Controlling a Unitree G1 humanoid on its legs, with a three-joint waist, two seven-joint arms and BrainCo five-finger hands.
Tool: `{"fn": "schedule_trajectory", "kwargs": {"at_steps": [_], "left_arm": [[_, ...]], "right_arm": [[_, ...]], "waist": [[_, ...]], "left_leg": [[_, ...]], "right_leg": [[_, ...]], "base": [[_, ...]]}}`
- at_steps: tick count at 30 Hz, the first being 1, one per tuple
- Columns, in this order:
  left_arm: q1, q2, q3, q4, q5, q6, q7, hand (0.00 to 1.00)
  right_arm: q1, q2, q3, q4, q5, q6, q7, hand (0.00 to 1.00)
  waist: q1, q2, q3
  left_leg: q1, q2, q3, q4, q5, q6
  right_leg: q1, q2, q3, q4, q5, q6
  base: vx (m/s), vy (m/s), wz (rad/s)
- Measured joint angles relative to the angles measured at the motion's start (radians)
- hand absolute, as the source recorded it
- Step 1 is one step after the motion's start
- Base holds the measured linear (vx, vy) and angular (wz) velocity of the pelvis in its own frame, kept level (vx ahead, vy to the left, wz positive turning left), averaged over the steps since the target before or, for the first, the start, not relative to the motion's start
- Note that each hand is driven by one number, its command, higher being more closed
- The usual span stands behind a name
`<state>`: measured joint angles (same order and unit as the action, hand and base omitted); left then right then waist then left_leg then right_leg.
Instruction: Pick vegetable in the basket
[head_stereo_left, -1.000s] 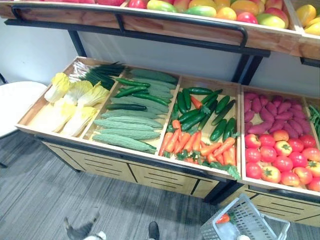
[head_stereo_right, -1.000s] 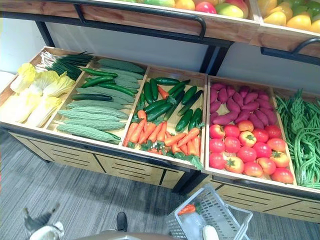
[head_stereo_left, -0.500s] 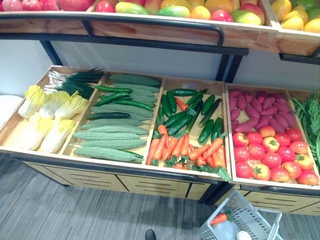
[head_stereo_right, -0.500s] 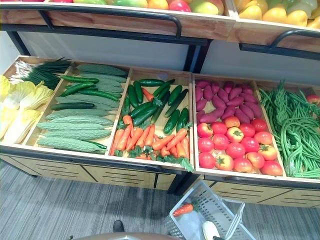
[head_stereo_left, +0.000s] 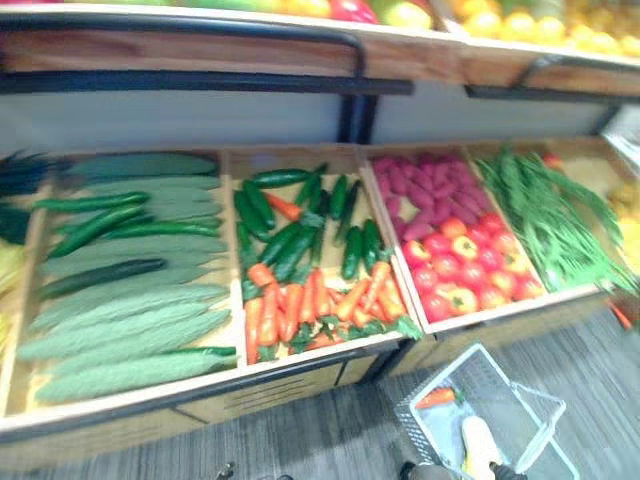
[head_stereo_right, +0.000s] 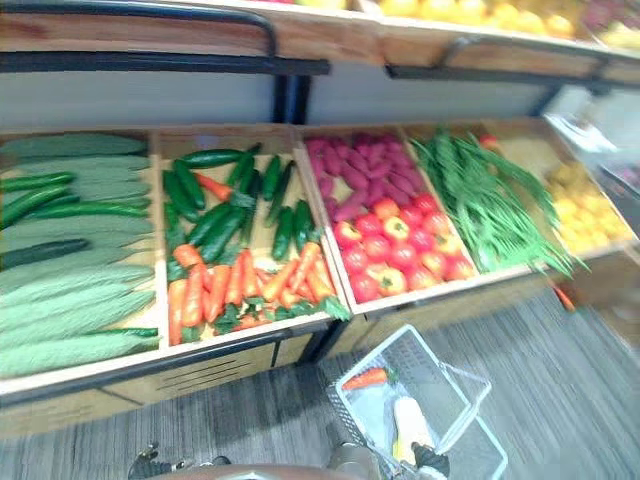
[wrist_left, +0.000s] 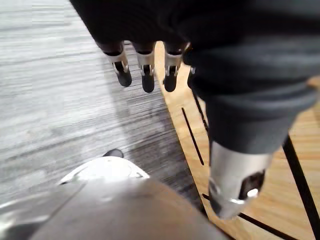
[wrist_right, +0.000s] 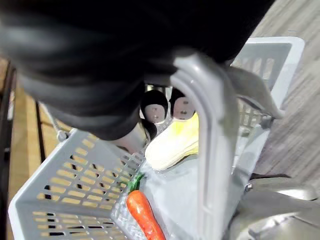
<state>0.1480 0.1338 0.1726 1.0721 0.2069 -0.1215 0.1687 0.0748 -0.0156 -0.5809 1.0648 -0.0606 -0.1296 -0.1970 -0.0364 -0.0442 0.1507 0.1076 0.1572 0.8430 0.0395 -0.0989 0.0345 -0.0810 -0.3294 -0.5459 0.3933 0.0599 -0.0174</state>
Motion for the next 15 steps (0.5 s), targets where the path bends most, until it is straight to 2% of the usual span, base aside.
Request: {"fn": "schedule_trajectory", "kwargs": {"at_steps": [2,4,6,7,8,9,10,11,12,13,15], "left_arm": [[-0.03,-0.005,-0.01,0.0,0.001,-0.001,0.0,0.0],[-0.044,-0.005,-0.01,0.002,-0.009,0.0,-0.002,0.0],[-0.046,-0.005,-0.011,0.003,-0.01,0.001,-0.005,0.0],[-0.053,-0.003,-0.01,0.002,-0.02,0.001,-0.011,0.0],[-0.068,-0.005,-0.009,0.002,-0.04,0.002,-0.014,0.0],[-0.077,-0.008,-0.01,0.002,-0.046,0.001,-0.016,0.0],[-0.089,-0.018,-0.009,0.001,-0.048,0.0,-0.017,0.0],[-0.101,-0.045,-0.009,0.002,-0.048,-0.001,-0.018,0.0],[-0.105,-0.061,-0.009,0.003,-0.048,0.0,-0.018,0.0],[-0.104,-0.09,-0.009,0.004,-0.047,0.0,-0.017,0.0],[-0.1,-0.114,-0.007,0.004,-0.046,0.001,-0.015,0.0]], "right_arm": [[0.0,-0.036,0.001,0.015,-0.002,0.0,0.003,1.0],[-0.005,-0.046,-0.001,0.041,-0.004,0.003,-0.002,1.0],[-0.023,-0.045,0.0,0.055,-0.011,0.011,-0.003,1.0],[-0.034,-0.044,0.001,0.072,-0.018,0.016,-0.003,1.0],[-0.047,-0.045,0.002,0.083,-0.019,0.018,-0.003,1.0],[-0.052,-0.046,0.003,0.088,-0.019,0.02,-0.003,1.0],[-0.052,-0.053,0.004,0.091,-0.019,0.027,-0.005,1.0],[-0.048,-0.065,0.003,0.092,-0.017,0.035,-0.007,1.0],[-0.043,-0.072,0.002,0.093,-0.016,0.039,-0.01,1.0],[-0.033,-0.084,0.002,0.093,-0.015,0.044,-0.015,1.0],[-0.014,-0.092,0.005,0.094,-0.016,0.051,-0.019,1.0]], "waist": [[-0.002,0.026,0.013],[-0.004,0.023,0.016],[0.002,0.012,0.017],[0.009,0.005,0.013],[0.011,0.003,0.013],[0.011,0.006,0.015],[0.007,0.025,0.014],[0.0,0.041,0.018],[-0.006,0.05,0.019],[-0.02,0.072,0.013],[-0.028,0.084,0.009]], "left_leg": [[-0.002,0.013,0.077,0.022,-0.025,0.004],[-0.001,0.013,0.162,0.042,-0.03,0.001],[-0.005,0.037,0.249,0.092,-0.042,-0.008],[-0.02,0.072,0.302,0.15,-0.057,-0.009],[-0.032,0.111,0.336,0.206,-0.068,-0.015],[-0.036,0.128,0.353,0.226,-0.069,-0.016],[-0.047,0.158,0.381,0.253,-0.067,-0.019],[-0.051,0.184,0.388,0.265,-0.057,-0.034],[-0.049,0.193,0.39,0.265,-0.05,-0.043],[-0.034,0.212,0.407,0.268,-0.036,-0.061],[-0.011,0.246,0.417,0.285,-0.017,-0.063]], "right_leg": [[0.028,-0.038,-0.105,0.138,-0.095,0.008],[0.062,-0.072,-0.154,0.2,-0.12,0.011],[0.096,-0.081,-0.161,0.171,-0.11,0.027],[0.112,-0.073,-0.163,0.095,-0.105,0.068],[0.118,-0.037,-0.161,-0.003,-0.131,0.121],[0.121,-0.013,-0.161,-0.048,-0.143,0.134],[0.119,0.032,-0.151,-0.122,-0.157,0.146],[0.118,0.069,-0.138,-0.175,-0.161,0.14],[0.119,0.084,-0.129,-0.191,-0.163,0.137],[0.122,0.106,-0.12,-0.203,-0.17,0.126],[0.124,0.134,-0.095,-0.203,-0.181,0.109]], "base": [[0.0,0.098,-1.16],[0.02,-0.023,-1.43],[0.03,-0.16,-1.7],[0.05,-0.295,-1.71],[0.05,-0.333,-1.57],[0.03,-0.379,-1.36],[-0.05,-0.432,-1.06],[-0.05,-0.351,-0.96],[-0.11,-0.328,-0.63],[-0.08,-0.166,-0.45],[-0.09,-0.188,-0.49]]}}
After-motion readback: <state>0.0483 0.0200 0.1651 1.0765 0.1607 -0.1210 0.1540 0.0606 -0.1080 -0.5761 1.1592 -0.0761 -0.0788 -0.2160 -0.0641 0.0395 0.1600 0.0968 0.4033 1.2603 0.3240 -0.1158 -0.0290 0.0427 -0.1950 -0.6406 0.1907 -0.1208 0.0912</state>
